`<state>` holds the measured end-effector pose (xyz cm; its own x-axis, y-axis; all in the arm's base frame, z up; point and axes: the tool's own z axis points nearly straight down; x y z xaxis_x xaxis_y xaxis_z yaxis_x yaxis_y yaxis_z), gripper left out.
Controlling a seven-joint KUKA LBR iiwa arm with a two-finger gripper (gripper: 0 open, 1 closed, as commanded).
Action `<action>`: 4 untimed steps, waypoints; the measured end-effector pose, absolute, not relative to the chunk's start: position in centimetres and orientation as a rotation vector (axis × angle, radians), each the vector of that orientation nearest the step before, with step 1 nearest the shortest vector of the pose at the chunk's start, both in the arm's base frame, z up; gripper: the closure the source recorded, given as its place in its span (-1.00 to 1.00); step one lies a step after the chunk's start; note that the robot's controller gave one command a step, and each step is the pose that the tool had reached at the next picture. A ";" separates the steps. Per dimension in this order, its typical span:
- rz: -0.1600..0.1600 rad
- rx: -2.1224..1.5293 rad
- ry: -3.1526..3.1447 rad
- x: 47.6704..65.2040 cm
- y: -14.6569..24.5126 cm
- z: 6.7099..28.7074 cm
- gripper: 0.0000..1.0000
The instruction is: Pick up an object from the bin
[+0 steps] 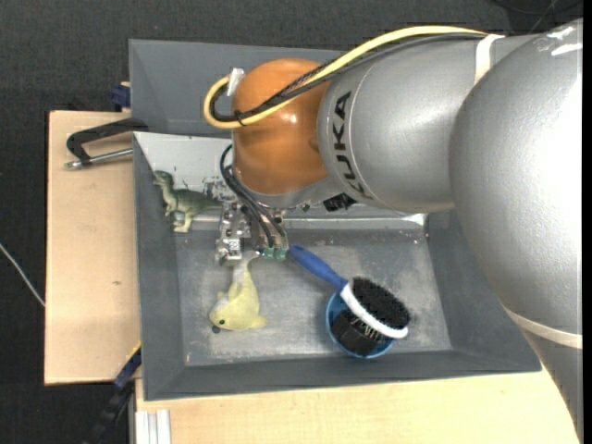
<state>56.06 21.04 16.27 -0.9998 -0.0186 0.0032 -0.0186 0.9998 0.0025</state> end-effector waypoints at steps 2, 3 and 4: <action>-0.003 -0.021 -3.153 60.0 18.8 18.4 1.00; -0.004 0.017 -3.139 58.1 23.1 15.5 1.00; -0.003 0.011 -3.145 58.2 21.5 16.9 1.00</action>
Offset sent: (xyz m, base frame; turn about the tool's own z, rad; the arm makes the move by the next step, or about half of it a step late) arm 0.0101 0.0234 -0.0161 -0.0118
